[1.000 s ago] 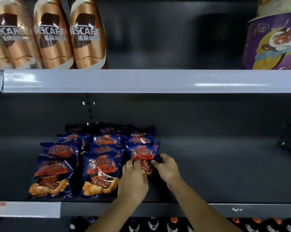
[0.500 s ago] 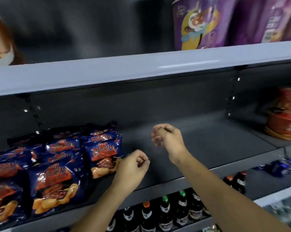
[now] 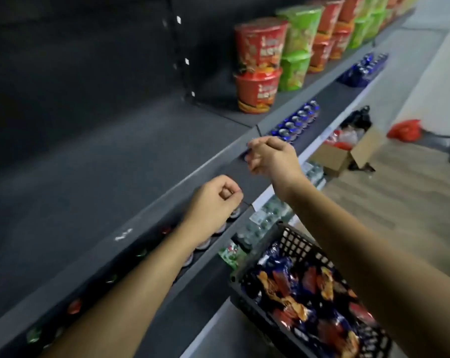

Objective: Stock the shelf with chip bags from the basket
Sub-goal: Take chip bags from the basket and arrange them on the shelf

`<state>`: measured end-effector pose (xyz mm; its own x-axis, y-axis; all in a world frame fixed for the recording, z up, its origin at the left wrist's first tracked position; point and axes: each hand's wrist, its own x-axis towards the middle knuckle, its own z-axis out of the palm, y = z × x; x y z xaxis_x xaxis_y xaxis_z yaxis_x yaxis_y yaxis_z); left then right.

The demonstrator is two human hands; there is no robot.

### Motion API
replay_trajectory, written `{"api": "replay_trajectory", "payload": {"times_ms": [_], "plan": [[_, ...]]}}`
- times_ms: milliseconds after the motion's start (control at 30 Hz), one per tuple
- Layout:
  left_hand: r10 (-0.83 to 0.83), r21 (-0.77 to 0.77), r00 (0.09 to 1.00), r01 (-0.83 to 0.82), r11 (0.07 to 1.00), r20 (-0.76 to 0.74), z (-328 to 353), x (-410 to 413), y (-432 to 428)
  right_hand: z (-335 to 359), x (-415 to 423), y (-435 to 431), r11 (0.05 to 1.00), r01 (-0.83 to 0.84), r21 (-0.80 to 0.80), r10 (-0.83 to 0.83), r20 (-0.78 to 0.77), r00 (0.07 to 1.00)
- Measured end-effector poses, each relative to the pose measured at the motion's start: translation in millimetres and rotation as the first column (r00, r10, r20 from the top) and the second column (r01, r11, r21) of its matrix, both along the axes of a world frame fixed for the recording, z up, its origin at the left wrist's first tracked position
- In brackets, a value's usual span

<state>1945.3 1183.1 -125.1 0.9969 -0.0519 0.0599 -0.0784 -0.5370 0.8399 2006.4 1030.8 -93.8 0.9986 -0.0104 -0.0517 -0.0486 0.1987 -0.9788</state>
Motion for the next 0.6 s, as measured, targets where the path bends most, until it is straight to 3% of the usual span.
{"api": "replay_trajectory", "payload": {"times_ms": [133,300,600], "plan": [[-0.138,-0.002,0.977,0.140,0.990,-0.163,-52.8,20.3,-71.7,-68.4,-1.9,-87.9,0.990,0.120,-0.074,-0.129,-0.126,0.984],[-0.241,0.037,0.893,0.275,0.961,-0.380,-135.0,26.4,-130.0,-162.6,-27.4,-159.6,0.964,0.249,-0.093,-0.266,-0.351,0.898],[-0.199,0.199,0.747,0.406,0.892,-0.635,-284.1,53.0,-145.4,-307.8,-51.9,-187.0,0.950,0.294,-0.101,-0.291,-0.618,0.730]]}}
